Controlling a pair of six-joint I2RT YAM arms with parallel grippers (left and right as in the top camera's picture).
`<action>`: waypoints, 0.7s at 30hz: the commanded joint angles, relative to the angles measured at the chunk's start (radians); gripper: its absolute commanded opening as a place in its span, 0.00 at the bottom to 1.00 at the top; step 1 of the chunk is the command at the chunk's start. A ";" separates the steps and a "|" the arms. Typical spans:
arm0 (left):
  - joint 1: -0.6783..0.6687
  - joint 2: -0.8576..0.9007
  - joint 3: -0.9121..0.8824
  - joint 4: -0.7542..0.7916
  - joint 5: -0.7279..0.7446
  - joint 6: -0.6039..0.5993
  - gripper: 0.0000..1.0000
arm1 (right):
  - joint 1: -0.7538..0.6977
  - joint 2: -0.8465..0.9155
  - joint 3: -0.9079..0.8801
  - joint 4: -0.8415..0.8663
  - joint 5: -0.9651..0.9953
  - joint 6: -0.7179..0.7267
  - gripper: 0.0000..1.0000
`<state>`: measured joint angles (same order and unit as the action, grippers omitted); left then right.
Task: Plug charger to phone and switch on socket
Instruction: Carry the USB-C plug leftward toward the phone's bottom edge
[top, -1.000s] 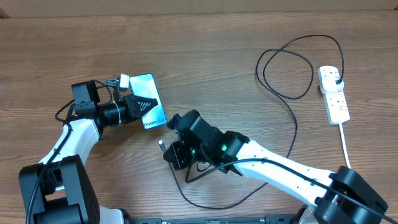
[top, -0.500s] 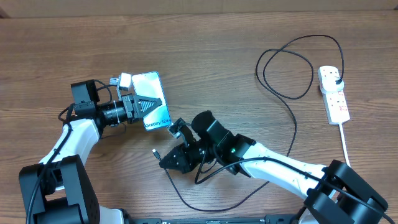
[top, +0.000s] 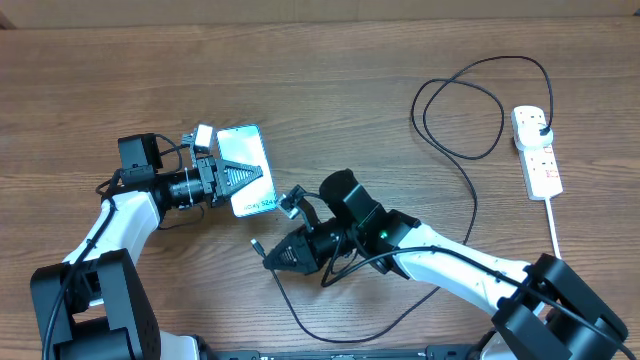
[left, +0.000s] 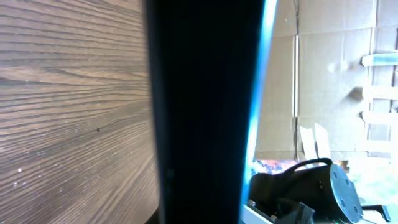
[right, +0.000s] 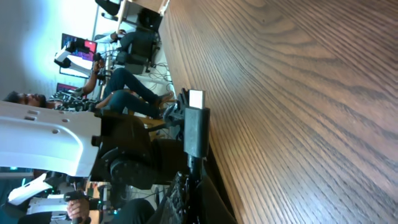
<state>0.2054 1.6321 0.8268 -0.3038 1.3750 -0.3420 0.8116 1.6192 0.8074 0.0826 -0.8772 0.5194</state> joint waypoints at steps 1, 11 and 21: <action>0.006 -0.023 0.002 0.001 -0.015 -0.006 0.04 | -0.002 -0.047 -0.005 0.005 0.048 -0.031 0.04; 0.003 -0.023 0.002 -0.006 -0.051 -0.014 0.04 | -0.010 -0.047 -0.004 -0.024 0.185 0.048 0.04; 0.003 -0.023 0.002 -0.010 -0.051 -0.014 0.04 | -0.063 -0.047 -0.004 -0.087 0.181 0.120 0.04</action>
<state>0.2054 1.6321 0.8268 -0.3157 1.3006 -0.3428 0.7574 1.5997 0.8074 -0.0006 -0.6991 0.6270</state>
